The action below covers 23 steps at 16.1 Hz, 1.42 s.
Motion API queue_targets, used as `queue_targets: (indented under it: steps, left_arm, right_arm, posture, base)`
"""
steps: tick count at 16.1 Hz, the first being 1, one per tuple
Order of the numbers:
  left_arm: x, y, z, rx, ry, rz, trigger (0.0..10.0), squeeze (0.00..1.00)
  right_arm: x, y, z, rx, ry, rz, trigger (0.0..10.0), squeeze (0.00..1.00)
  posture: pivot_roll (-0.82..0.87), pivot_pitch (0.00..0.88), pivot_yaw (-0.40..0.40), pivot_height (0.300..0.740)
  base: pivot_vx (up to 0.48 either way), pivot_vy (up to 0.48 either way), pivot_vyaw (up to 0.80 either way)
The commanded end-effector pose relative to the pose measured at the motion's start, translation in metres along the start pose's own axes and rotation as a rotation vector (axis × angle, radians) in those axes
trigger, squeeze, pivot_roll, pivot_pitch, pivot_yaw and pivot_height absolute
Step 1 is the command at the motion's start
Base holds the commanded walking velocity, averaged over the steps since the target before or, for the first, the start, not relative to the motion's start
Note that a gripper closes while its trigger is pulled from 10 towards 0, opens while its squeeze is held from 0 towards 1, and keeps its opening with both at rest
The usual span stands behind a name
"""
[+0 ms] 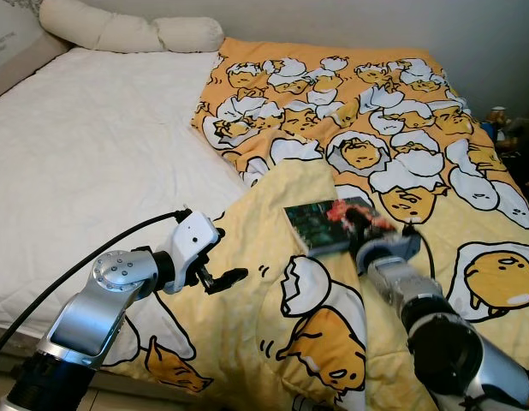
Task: Clean up the room
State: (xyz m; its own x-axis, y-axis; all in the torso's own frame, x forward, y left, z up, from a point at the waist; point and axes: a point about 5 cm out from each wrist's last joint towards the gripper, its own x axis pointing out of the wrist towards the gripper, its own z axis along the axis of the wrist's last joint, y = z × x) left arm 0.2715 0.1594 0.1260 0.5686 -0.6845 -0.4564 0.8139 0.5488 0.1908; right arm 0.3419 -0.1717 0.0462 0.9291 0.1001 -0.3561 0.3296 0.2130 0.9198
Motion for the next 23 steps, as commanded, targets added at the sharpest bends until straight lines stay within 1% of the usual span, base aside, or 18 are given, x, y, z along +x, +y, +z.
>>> queue_targets:
  steps: [1, 2, 4, 5, 11, 13, 17, 18, 19, 20, 21, 23]
  left_arm:
    - [-0.002, 0.003, 0.005, 0.017, -0.008, 0.008, 10.0, 1.00]
    - [-0.002, 0.003, 0.005, 0.017, -0.008, 0.008, 10.0, 1.00]
    - [-0.001, 0.003, 0.005, 0.016, -0.007, 0.010, 10.0, 1.00]
    - [-0.001, 0.003, 0.005, 0.014, -0.006, 0.011, 10.0, 1.00]
    - [-0.002, 0.003, 0.003, 0.009, -0.001, 0.015, 10.0, 1.00]
    - [-0.001, 0.003, 0.003, 0.010, -0.002, 0.010, 10.0, 1.00]
    - [0.002, 0.002, 0.003, 0.012, -0.006, 0.005, 10.0, 1.00]
    - [0.005, 0.001, 0.004, 0.011, -0.012, 0.005, 10.0, 1.00]
    - [0.008, -0.002, 0.004, 0.007, -0.019, 0.006, 10.0, 1.00]
    - [0.008, -0.002, 0.004, 0.006, -0.021, 0.006, 10.0, 1.00]
    - [0.009, -0.004, 0.003, -0.003, -0.030, 0.015, 10.0, 1.00]
    - [0.011, -0.005, 0.001, -0.025, -0.040, 0.030, 10.0, 1.00]
  right_arm:
    - [0.003, 0.010, 0.002, -0.009, -0.030, 0.036, 1.9, 0.00]
    - [0.003, 0.010, 0.004, -0.034, -0.044, 0.026, 1.2, 0.00]
    - [0.004, 0.010, 0.003, -0.043, -0.050, 0.010, 1.2, 0.00]
    - [0.004, 0.010, 0.003, -0.051, -0.053, 0.004, 0.0, 0.00]
    - [0.006, 0.013, 0.000, -0.063, -0.057, 0.006, 0.0, 0.00]
    - [0.005, 0.012, -0.001, -0.085, -0.063, 0.004, 0.0, 0.00]
    - [0.005, 0.011, 0.000, -0.066, -0.079, 0.005, 0.0, 0.00]
    - [0.005, 0.011, 0.001, -0.071, -0.081, 0.006, 0.0, 0.00]
    - [0.005, 0.012, 0.003, -0.041, -0.092, 0.024, 0.0, 0.00]
    - [0.005, 0.012, 0.003, -0.033, -0.096, 0.027, 0.0, 0.00]
    - [0.004, 0.010, 0.004, -0.047, -0.092, 0.026, 0.0, 0.00]
    - [0.003, 0.008, 0.003, -0.113, -0.076, 0.042, 0.0, 0.00]
  posture:
    - [0.14, 0.000, -0.008, 0.740]
    - [0.15, 0.000, -0.008, 0.740]
    - [0.15, 0.000, -0.010, 0.740]
    - [0.15, 0.000, -0.010, 0.740]
    - [0.16, 0.000, -0.015, 0.740]
    - [0.15, 0.000, -0.010, 0.740]
    - [0.14, 0.000, -0.007, 0.740]
    - [0.14, 0.000, -0.008, 0.740]
    - [0.14, 0.000, -0.014, 0.740]
    - [0.14, 0.000, -0.014, 0.740]
    - [0.13, 0.000, -0.013, 0.740]
    - [0.11, 0.000, -0.003, 0.740]
  base:
    - [0.000, 0.000, 0.00]
    - [0.000, 0.000, 0.00]
    - [0.000, 0.000, 0.00]
    - [0.000, 0.000, 0.00]
    - [0.000, 0.000, 0.00]
    - [0.000, 0.000, 0.00]
    - [0.000, 0.000, 0.00]
    - [0.000, 0.000, 0.00]
    - [0.000, 0.000, 0.00]
    - [0.000, 0.000, 0.00]
    - [0.000, 0.000, 0.00]
    - [0.000, 0.000, 0.00]
